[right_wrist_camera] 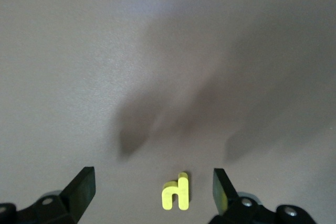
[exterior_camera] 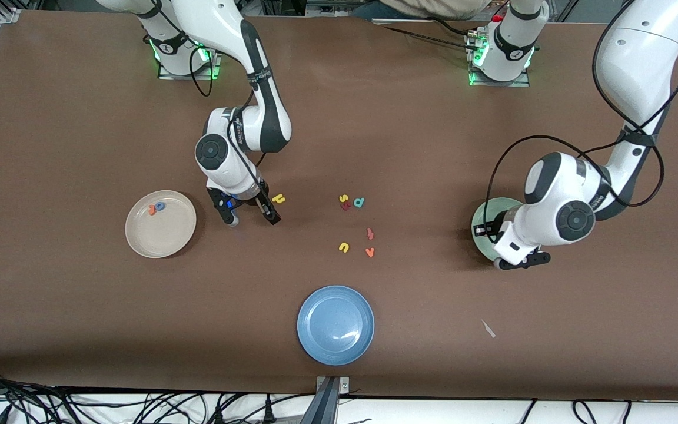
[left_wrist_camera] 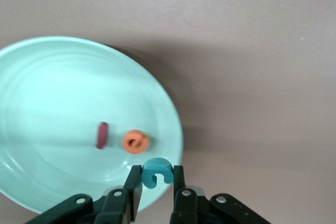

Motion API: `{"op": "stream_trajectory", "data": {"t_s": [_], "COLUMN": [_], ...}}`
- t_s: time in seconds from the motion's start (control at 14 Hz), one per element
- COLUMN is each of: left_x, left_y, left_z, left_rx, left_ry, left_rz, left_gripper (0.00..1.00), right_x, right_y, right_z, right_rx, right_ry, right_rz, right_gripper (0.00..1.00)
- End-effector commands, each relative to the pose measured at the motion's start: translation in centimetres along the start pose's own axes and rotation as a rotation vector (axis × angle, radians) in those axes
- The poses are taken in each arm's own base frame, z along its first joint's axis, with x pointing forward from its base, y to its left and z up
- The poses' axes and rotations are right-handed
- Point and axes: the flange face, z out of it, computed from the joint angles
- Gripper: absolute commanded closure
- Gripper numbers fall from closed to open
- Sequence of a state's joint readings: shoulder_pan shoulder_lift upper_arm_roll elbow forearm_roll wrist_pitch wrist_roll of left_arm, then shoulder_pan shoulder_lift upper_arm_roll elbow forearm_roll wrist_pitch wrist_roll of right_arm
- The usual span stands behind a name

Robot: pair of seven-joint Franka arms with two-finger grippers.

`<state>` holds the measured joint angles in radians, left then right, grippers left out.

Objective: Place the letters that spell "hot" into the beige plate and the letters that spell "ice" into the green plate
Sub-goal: 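Place cyan c on the green plate while the right gripper reaches yellow n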

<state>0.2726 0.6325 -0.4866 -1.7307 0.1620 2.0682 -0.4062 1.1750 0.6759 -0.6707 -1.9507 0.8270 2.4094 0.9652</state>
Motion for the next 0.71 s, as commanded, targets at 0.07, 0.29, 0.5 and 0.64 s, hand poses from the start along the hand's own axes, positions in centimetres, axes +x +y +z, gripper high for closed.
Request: {"op": "stream_trajectory", "data": {"t_s": [0.07,0.29,0.5,0.64], "left_x": [0.9,0.1,-0.1,0.3], "left_y": [-2.4,-3.7,-7.0,-7.6], "left_z": [1.4,3.7,3.7,3.3], "left_rx": [0.0,0.051,0.05,0.035], "left_ry": [-0.028,-0.068,-0.119,-0.112], "left_rz": [0.083,0.168,0.265,0.285], "left_gripper": [0.99,0.93,0.76,0.0], "right_x": [-1.2,-1.8,-1.8,-1.9], "right_y": [-0.1,0.1,0.1,0.1], "right_z": [1.8,2.4,2.4,2.5], "right_rx": [0.016,0.007,0.006,0.004], "right_ry": [-0.006,-0.011,-0.011,-0.012], "right_rz": [0.02,0.013,-0.001,-0.007], "right_gripper": [0.02,0.06,0.25,0.37]}}
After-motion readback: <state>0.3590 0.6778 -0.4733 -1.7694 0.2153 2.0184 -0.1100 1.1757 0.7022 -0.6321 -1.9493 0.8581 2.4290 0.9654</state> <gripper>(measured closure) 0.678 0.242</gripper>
